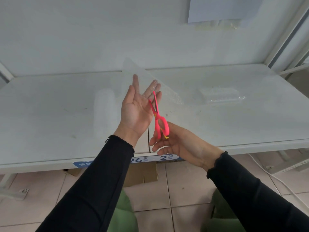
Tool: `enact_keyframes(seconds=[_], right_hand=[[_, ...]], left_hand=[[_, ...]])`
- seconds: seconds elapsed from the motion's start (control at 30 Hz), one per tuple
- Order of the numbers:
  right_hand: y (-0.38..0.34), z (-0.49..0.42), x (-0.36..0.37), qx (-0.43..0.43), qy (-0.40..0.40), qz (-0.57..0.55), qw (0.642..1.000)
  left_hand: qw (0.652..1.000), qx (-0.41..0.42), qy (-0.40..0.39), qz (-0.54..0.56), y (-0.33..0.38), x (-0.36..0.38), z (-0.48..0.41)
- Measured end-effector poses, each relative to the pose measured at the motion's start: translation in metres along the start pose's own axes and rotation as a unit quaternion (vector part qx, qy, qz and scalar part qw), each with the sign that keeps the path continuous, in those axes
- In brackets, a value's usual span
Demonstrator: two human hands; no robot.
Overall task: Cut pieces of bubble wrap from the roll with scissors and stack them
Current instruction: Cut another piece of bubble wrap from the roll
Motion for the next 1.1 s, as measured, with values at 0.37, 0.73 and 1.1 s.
enact_keyframes(seconds=[0.37,0.73,1.1], right_hand=[[-0.004,-0.011,0.002,-0.033,0.046,-0.035,0.998],[-0.005,-0.013,0.003,-0.054,0.082,-0.05,0.994],[-0.003,-0.013,0.004,-0.053,0.085,-0.064,0.993]], left_hand=[[0.999,-0.006,0.018,-0.042,-0.015,0.005,0.004],[0.999,-0.004,0.017,-0.046,-0.015,0.006,0.006],[0.999,-0.013,0.01,-0.03,-0.015,0.005,0.008]])
Point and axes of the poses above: each hand's wrist, its own z-axis away from the middle knuckle, its own x-axis out of the palm, y = z × x, the point moved 5 cm from there along -z, towards the middle knuckle, and after that the axes turned 6 degrees about -z, right-handed, at the moved point
